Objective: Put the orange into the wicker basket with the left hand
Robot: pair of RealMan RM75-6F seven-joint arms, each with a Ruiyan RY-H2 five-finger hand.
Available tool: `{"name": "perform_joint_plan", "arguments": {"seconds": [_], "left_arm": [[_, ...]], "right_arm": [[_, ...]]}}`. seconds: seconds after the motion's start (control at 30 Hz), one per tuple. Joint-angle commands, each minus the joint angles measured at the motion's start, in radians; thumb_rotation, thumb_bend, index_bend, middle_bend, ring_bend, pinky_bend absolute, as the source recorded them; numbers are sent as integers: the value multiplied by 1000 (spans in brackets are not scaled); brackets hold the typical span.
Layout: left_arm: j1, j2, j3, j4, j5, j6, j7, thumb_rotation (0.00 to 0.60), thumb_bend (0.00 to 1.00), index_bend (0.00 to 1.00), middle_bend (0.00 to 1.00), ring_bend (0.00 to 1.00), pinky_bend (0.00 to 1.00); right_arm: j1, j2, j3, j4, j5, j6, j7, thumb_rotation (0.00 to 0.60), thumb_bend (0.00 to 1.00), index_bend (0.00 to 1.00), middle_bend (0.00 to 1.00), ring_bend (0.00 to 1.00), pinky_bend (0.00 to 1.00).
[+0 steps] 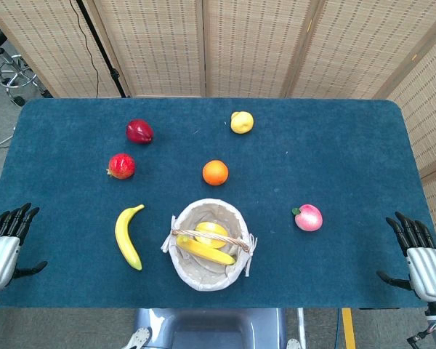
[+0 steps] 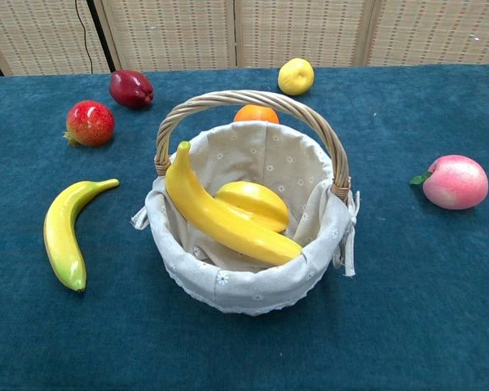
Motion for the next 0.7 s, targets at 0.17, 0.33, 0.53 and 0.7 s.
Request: {"name": "perform_joint_plan", "arguments": {"seconds": [0.17,0.33,0.53,0.7], "left_arm": [[-3,-5,1,2,-1,-13,-10,600,13,0,0,0,0],[-9,5,-1,-8,0,-24,-20,600,13,0,0,0,0],[-47,63,-20,-38,-3,-74,-76,600,13,0,0,0,0],[-111,140,-41,-47,-6,-170,-174,600,12,0,0,0,0]], "right_arm": [[-2,2,0,1,-1,2,8,600,0,40,0,0,0],[-2,6,1,0,1,2,19,600,0,40,0,0,0],[3,5,4,8,14,-15,31,600,0,40,0,0,0],[10,-1,3,22,23,-36,39,600,0,40,0,0,0]]}}
